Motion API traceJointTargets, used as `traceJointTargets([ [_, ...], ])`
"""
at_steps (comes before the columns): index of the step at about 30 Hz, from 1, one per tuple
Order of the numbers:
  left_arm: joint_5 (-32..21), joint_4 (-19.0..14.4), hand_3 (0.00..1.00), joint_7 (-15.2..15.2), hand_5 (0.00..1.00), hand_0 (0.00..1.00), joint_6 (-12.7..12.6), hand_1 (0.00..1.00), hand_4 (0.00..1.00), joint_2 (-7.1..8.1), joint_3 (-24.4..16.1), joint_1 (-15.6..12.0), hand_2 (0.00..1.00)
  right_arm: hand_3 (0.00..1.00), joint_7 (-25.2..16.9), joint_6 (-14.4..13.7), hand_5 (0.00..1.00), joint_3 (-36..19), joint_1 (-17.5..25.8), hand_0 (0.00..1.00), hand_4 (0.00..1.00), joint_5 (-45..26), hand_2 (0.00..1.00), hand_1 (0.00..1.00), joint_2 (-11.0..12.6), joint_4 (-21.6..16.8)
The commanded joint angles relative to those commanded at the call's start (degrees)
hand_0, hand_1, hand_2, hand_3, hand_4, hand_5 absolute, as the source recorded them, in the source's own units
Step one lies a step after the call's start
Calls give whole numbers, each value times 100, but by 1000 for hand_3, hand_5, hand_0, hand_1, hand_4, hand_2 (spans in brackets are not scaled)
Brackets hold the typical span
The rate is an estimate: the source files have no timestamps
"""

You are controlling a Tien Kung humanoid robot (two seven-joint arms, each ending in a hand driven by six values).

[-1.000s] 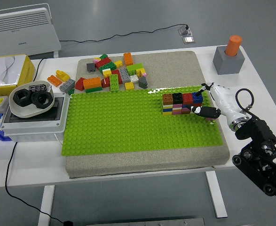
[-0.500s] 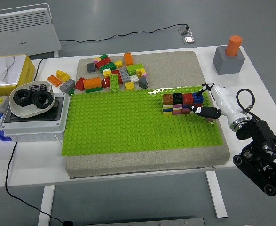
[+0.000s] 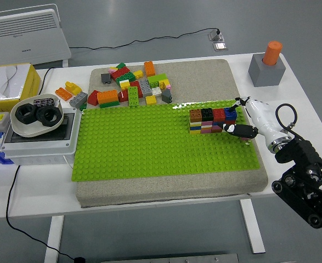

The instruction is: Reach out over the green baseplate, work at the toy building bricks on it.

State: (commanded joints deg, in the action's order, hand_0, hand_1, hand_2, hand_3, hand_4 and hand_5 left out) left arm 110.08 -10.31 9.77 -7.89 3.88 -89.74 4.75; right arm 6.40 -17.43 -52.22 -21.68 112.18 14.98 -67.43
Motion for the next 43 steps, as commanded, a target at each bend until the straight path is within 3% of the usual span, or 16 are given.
traceJointTargets([
  [17,-46,0,497,16,192,699,2,465,402,5,26,-39,422,632,-167,-128,530,-26,-27,776,892,-135,849,795,21,-106],
  [24,-27,0,499,-19,189,700,-8,466,402,-5,55,-26,427,630,-413,-370,529,-613,398,766,892,-223,821,774,101,-803],
  [27,-108,0,499,-62,189,700,-33,466,402,3,112,-14,427,630,-752,-543,529,-978,735,766,892,-698,821,774,128,-1150],
  [28,-145,0,500,-82,189,700,-46,466,401,7,131,-7,427,629,-899,-577,530,-1114,859,677,897,-918,733,666,129,-1242],
  [29,-185,0,500,-104,189,700,-64,466,401,12,147,-1,427,629,-1050,-579,530,-1239,967,677,897,-1124,733,666,122,-1281],
  [34,-335,0,500,-180,189,700,-145,466,401,21,154,6,427,629,-1724,-489,530,-1840,1371,677,897,-2058,733,666,80,-1313],
  [35,-349,0,500,-192,189,699,-158,467,402,21,152,7,425,612,-1847,-474,543,-1960,1409,637,910,-2250,657,551,77,-1308],
  [39,-367,0,500,-212,189,699,-178,467,402,21,153,11,425,612,-2330,-405,543,-2425,1486,637,910,-3149,657,551,83,-1271],
  [43,-402,0,500,-211,185,699,-176,467,402,22,176,5,425,596,-2530,-357,545,-2567,1510,626,916,-3845,607,512,51,-1250],
])
